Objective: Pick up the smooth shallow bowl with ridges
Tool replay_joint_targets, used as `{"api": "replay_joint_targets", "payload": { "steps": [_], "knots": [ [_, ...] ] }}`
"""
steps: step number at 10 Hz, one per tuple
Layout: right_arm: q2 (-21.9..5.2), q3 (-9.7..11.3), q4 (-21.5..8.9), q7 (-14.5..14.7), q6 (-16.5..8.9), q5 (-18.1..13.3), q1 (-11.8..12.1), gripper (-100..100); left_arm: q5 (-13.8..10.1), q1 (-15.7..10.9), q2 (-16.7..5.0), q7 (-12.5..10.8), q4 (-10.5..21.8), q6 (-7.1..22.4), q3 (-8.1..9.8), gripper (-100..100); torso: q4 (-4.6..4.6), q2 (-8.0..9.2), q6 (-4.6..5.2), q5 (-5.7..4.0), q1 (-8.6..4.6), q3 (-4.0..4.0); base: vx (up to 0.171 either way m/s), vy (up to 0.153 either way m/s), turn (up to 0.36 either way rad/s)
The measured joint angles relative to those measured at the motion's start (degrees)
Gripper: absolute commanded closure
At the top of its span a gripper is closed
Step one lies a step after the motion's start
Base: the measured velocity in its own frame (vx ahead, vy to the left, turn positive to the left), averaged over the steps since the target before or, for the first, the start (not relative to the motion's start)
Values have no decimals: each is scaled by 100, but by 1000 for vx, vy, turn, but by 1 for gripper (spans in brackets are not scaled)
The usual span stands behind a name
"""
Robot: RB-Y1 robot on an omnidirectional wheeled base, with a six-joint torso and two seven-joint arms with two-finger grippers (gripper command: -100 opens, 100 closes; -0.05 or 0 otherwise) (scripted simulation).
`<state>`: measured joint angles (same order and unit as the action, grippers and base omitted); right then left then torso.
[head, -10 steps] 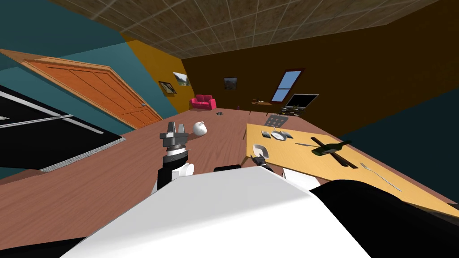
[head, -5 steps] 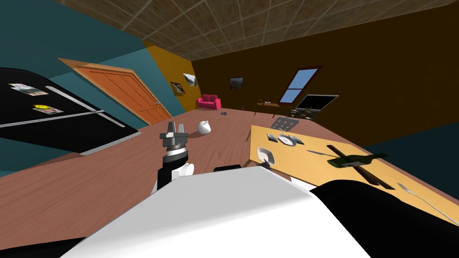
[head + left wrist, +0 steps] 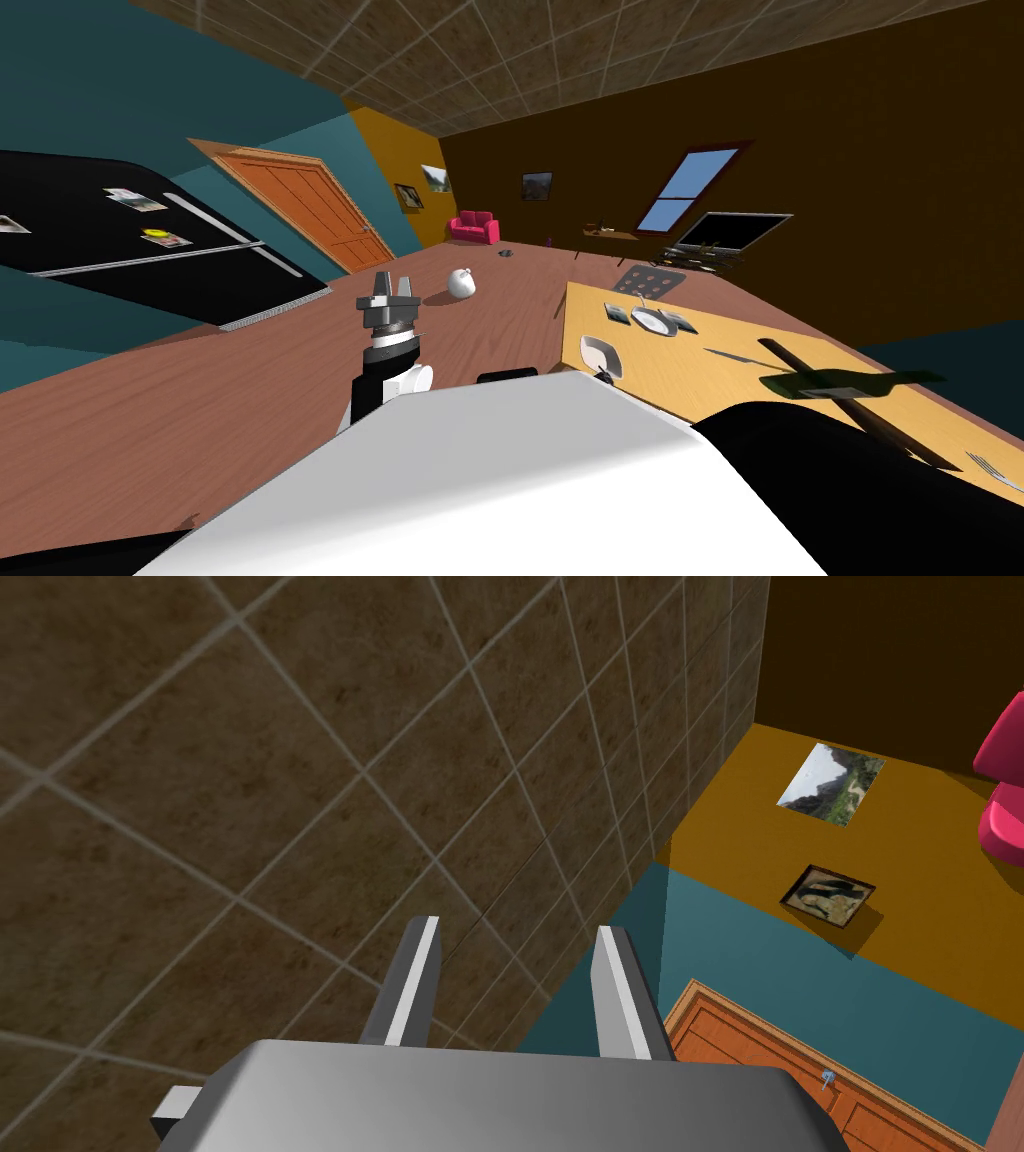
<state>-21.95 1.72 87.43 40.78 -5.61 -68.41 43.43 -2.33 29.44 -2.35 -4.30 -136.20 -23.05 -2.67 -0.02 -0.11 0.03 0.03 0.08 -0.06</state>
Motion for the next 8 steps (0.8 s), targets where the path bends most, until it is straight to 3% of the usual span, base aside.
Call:
{"api": "replay_joint_targets", "payload": {
  "steps": [2,3,4,6,8],
  "knots": [
    [-189,78,-54,131,-183,-141,122,-100,0,0,0,0,0,0,0,0,0,3,1,0,-3,1,36,-1,146],
    [-162,-12,-161,200,-193,-439,215,-100,0,0,0,0,0,0,0,0,0,0,2,0,-3,0,30,-2,40],
    [-286,92,-176,279,-308,-394,234,-100,0,1,0,0,0,0,1,0,0,2,2,0,-3,1,24,7,86],
    [-428,149,-290,444,-513,-601,340,-100,0,0,0,0,0,0,0,0,0,4,1,1,-1,2,31,3,153],
    [-506,112,-517,516,-604,-1010,389,-100,0,1,0,0,0,0,0,0,0,1,3,0,-3,0,29,-3,59]
  ]
}}
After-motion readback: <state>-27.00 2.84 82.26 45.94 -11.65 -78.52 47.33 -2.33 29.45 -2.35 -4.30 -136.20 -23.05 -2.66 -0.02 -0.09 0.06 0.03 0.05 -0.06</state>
